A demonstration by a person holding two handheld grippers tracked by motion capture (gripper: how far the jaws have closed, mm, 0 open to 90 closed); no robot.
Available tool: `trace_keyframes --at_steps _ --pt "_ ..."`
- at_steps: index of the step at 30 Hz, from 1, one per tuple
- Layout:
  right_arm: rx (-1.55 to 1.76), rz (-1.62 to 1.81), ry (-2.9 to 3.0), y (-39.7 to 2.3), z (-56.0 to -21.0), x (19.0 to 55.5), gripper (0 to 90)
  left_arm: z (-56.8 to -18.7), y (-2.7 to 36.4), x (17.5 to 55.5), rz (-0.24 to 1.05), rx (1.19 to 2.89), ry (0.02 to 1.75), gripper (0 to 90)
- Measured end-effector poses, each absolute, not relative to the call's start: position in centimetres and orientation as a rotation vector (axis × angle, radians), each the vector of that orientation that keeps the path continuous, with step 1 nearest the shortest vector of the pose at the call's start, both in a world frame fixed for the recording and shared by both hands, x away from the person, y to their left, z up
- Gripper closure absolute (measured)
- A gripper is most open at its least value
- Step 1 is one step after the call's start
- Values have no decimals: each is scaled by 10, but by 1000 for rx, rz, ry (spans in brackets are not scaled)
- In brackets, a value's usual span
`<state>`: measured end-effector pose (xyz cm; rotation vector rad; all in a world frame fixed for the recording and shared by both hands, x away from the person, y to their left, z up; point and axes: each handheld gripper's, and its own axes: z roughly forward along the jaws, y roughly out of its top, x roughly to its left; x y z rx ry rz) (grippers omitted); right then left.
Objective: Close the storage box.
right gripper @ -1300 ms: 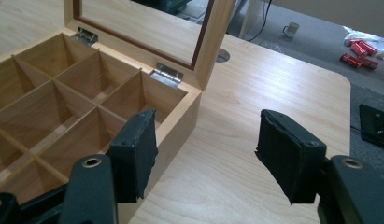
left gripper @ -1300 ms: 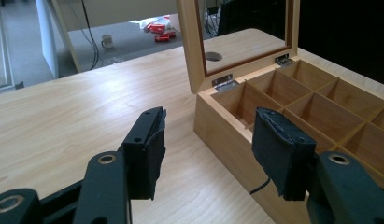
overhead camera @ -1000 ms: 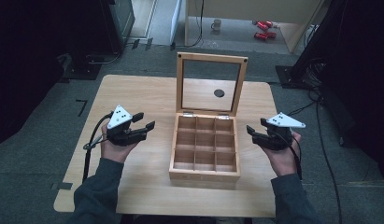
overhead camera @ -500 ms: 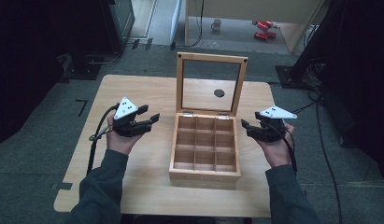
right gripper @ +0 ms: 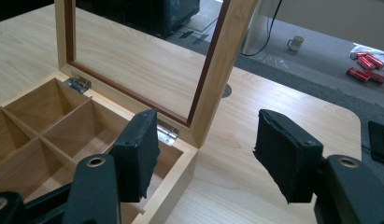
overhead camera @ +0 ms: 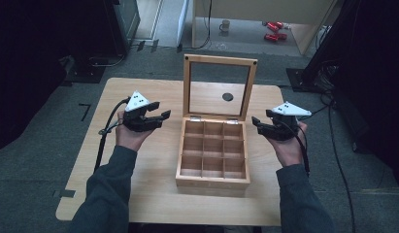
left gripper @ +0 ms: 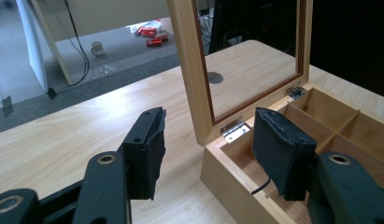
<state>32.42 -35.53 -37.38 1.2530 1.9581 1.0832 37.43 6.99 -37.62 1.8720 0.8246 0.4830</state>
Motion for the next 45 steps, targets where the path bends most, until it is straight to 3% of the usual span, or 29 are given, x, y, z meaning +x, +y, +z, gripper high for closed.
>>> trace_keyframes --at_steps 26,45 --pt "1339 1182 1916 -367 -373 357 409 -372 46 408 456 1906 826 452" --pt "1320 1188 1935 -350 -366 385 456 -365 22 435 428 1976 824 454"
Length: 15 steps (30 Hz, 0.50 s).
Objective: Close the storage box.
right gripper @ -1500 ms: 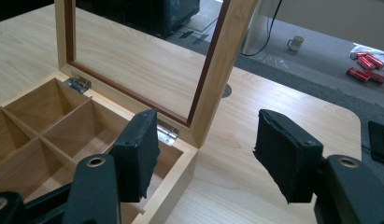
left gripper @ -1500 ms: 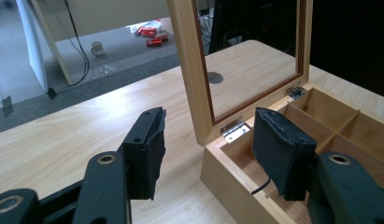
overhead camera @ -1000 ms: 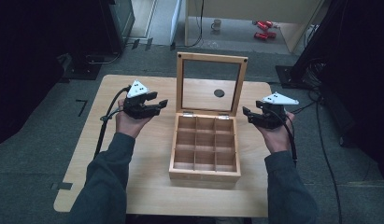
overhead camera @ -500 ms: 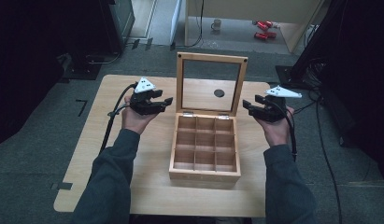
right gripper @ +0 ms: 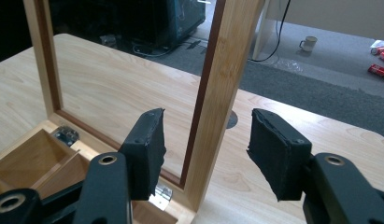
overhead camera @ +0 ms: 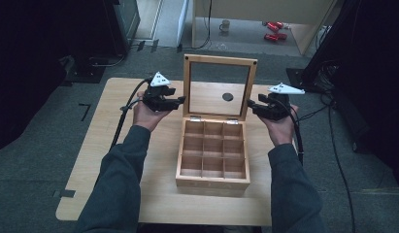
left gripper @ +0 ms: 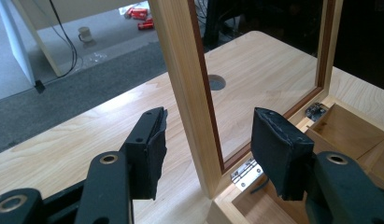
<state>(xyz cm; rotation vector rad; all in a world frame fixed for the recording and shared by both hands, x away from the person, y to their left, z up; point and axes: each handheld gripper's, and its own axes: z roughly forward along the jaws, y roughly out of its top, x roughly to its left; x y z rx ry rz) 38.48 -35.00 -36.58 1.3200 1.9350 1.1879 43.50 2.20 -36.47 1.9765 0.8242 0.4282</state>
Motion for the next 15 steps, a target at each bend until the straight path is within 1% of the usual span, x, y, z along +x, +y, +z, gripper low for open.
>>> trace_keyframes --at_steps 8,11,15 --pt "1367 1189 1924 -348 -374 399 454 -373 16 449 386 1955 885 468" --pt "1384 1185 1930 -347 -381 407 448 -375 7 452 395 2002 878 465" --pt "1390 1191 1929 -344 -386 411 443 -373 0 457 398 1978 880 466"
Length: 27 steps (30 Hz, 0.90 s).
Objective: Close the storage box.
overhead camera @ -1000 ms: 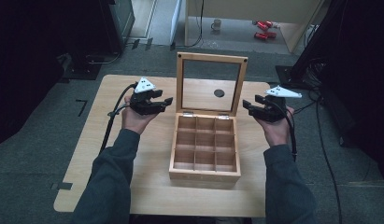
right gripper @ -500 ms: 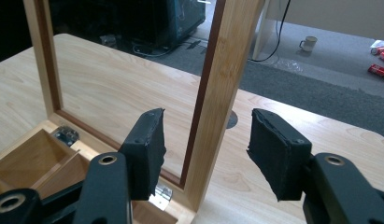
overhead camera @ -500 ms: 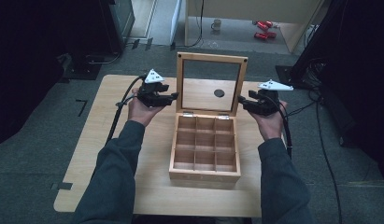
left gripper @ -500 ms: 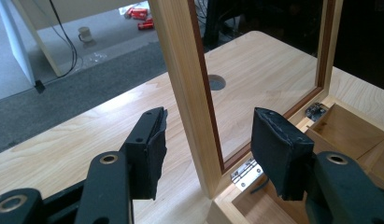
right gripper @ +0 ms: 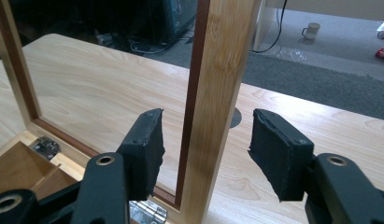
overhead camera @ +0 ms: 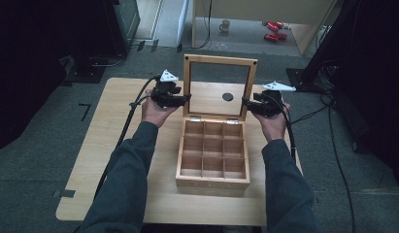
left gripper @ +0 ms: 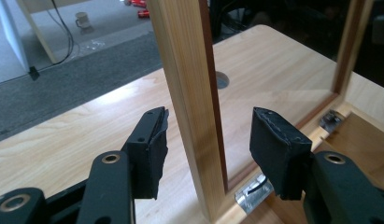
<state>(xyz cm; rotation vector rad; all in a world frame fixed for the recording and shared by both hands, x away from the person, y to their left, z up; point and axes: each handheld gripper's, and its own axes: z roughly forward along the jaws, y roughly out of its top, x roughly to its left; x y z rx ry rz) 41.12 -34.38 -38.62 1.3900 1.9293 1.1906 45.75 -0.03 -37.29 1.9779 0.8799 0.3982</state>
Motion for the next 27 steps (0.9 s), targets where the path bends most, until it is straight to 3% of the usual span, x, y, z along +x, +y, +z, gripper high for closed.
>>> trace_keyframes --at_steps 27 --pt "1397 1190 1959 -332 -382 431 498 -379 -16 471 366 1975 927 489"
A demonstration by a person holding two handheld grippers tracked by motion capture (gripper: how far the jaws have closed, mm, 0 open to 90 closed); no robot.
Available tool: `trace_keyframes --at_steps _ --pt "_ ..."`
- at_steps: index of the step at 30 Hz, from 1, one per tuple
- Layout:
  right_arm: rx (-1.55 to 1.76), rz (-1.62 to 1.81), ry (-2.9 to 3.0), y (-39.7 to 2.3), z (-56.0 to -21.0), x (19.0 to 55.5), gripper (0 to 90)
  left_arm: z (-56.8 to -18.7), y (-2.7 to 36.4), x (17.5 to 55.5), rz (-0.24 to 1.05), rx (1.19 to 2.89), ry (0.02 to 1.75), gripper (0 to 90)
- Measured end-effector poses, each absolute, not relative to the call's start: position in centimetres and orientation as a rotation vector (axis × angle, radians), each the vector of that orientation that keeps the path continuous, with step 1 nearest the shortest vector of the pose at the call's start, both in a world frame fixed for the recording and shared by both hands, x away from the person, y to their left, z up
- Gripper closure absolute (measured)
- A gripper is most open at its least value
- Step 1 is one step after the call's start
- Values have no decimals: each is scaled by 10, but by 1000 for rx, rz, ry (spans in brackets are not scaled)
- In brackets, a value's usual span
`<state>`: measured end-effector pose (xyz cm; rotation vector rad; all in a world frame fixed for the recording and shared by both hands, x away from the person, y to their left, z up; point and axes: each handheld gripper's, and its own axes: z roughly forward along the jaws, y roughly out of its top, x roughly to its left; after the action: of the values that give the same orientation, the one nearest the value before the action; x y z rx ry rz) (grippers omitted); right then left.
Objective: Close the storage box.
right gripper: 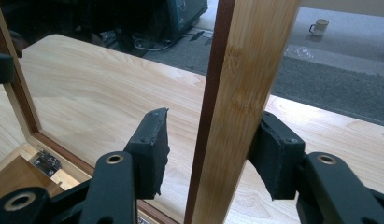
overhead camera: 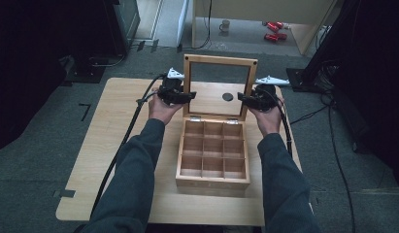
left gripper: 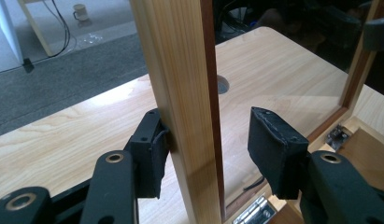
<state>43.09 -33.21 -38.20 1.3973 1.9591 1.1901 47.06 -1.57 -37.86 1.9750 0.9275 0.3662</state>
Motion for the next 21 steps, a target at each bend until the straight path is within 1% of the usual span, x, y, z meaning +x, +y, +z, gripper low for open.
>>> trace_keyframes --at_steps 6,8,9,14,16,21 --pt "1396 1192 1947 -332 -382 429 506 -377 -15 469 374 1972 945 521" --pt "1387 1183 1939 -330 -381 425 507 -375 -14 467 373 1966 955 558" --pt "1387 1183 1939 -330 -381 425 507 -375 -14 467 373 1966 955 563" --pt "1378 1196 1930 -331 -380 419 515 -375 -12 460 377 1953 940 577" --pt "1360 1187 1942 -331 -378 414 522 -377 -9 452 380 1912 934 580" --pt "1312 1173 1964 -331 -375 402 533 -378 -7 439 410 1889 907 579"
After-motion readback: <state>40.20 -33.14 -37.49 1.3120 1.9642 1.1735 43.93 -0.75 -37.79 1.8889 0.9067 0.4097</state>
